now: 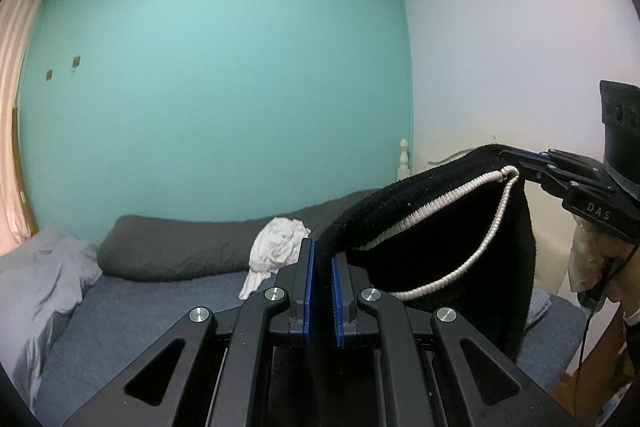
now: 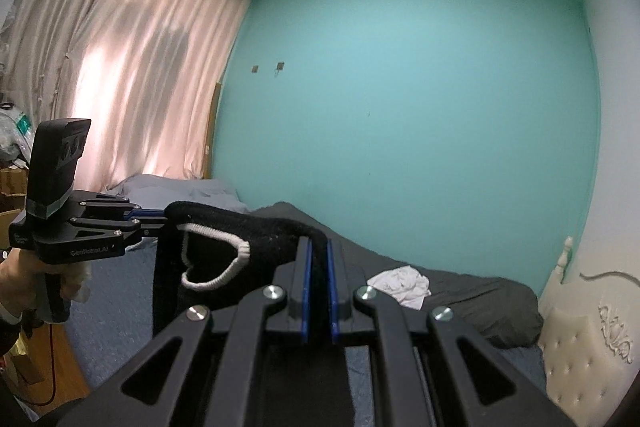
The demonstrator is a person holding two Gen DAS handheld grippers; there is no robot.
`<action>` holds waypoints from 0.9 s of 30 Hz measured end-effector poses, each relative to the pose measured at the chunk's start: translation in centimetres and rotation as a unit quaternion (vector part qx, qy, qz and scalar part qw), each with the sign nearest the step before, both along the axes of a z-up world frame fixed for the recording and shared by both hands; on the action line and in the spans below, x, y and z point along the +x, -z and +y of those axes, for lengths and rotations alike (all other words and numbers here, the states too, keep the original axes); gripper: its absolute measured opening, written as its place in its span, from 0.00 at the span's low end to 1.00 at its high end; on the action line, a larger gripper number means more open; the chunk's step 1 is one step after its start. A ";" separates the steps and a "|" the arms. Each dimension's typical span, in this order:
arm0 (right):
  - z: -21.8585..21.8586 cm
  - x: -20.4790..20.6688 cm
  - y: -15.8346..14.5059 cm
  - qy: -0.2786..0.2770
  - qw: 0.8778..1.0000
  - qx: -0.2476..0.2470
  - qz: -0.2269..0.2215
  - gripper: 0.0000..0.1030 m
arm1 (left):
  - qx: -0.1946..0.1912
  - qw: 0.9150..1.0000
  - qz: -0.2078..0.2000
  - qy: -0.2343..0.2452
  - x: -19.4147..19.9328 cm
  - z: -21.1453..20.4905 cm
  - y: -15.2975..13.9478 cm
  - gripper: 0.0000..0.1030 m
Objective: Fold clothes
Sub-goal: 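Lift the black hoodie up by the hood with both tools, then hold the hoodie raised by the hood with both tools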
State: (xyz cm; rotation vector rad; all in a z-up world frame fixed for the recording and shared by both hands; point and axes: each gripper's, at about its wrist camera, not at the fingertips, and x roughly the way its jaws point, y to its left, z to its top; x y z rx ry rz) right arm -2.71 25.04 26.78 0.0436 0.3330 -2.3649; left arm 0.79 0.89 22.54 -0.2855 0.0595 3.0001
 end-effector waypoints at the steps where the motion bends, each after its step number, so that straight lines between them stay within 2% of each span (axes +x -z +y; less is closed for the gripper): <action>1: 0.0 0.2 -0.2 -0.001 1.000 -0.002 0.001 0.06 | -0.001 1.000 0.003 0.001 0.5 0.2 -0.3 0.08; 27: -0.1 5.8 -0.7 0.000 1.000 -0.012 0.029 0.06 | -0.016 0.999 0.046 0.007 6.6 4.0 -2.2 0.08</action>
